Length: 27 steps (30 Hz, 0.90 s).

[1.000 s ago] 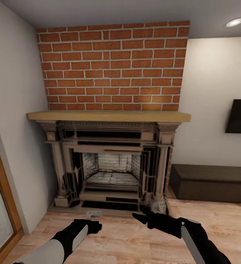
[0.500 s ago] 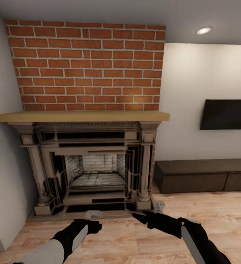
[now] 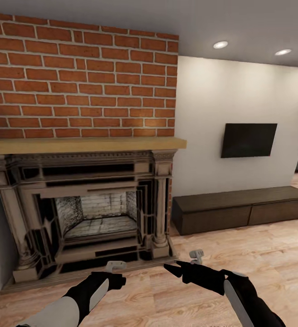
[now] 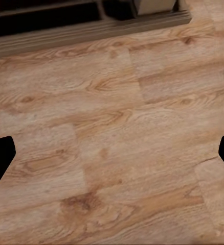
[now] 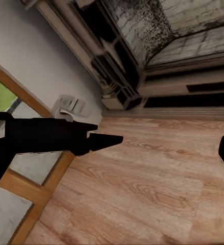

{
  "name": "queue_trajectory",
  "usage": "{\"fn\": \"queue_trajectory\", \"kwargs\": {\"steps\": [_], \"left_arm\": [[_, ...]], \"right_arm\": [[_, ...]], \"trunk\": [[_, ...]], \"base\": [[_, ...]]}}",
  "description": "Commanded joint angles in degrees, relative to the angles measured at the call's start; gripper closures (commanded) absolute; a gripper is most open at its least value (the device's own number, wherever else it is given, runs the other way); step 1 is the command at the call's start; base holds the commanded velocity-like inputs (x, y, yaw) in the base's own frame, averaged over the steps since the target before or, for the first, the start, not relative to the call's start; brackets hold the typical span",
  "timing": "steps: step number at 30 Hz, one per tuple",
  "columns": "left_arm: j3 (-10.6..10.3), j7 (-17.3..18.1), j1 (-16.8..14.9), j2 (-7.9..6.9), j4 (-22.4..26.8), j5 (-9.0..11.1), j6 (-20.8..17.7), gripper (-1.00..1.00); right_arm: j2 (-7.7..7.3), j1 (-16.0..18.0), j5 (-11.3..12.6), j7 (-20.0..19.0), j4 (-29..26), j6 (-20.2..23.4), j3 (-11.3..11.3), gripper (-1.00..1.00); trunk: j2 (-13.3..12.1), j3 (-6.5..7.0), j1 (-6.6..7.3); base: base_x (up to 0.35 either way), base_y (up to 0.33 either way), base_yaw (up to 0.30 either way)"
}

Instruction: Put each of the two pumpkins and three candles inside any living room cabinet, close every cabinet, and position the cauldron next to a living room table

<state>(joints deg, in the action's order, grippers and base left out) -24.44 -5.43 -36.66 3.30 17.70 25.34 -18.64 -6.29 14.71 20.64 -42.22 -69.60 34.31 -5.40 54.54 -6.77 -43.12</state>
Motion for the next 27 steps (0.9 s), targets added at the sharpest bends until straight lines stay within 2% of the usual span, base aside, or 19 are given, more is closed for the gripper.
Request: {"fn": "queue_trajectory", "kwargs": {"steps": [1,11,27], "left_arm": [[-0.4,-0.5,0.0,-0.05,0.1,0.6,-0.3,-1.00],[-0.4,-0.5,0.0,-0.05,0.1,0.6,-0.3,-1.00],[-0.4,-0.5,0.0,-0.05,0.1,0.6,-0.3,-1.00]], "right_arm": [[-0.04,0.1,0.5,0.1,0.0,0.4,-0.1,-1.00],[-0.04,0.1,0.5,0.1,0.0,0.3,0.0,-1.00],[-0.04,0.1,0.6,0.1,0.0,0.2,0.2,-1.00]], "trunk": [[0.1,-0.09,-0.01],[0.1,-0.12,-0.01],[0.1,-0.14,-0.01]], "base": [[0.000,0.000,-0.294],[0.000,0.000,-0.259],[0.000,0.000,-0.040]]}}
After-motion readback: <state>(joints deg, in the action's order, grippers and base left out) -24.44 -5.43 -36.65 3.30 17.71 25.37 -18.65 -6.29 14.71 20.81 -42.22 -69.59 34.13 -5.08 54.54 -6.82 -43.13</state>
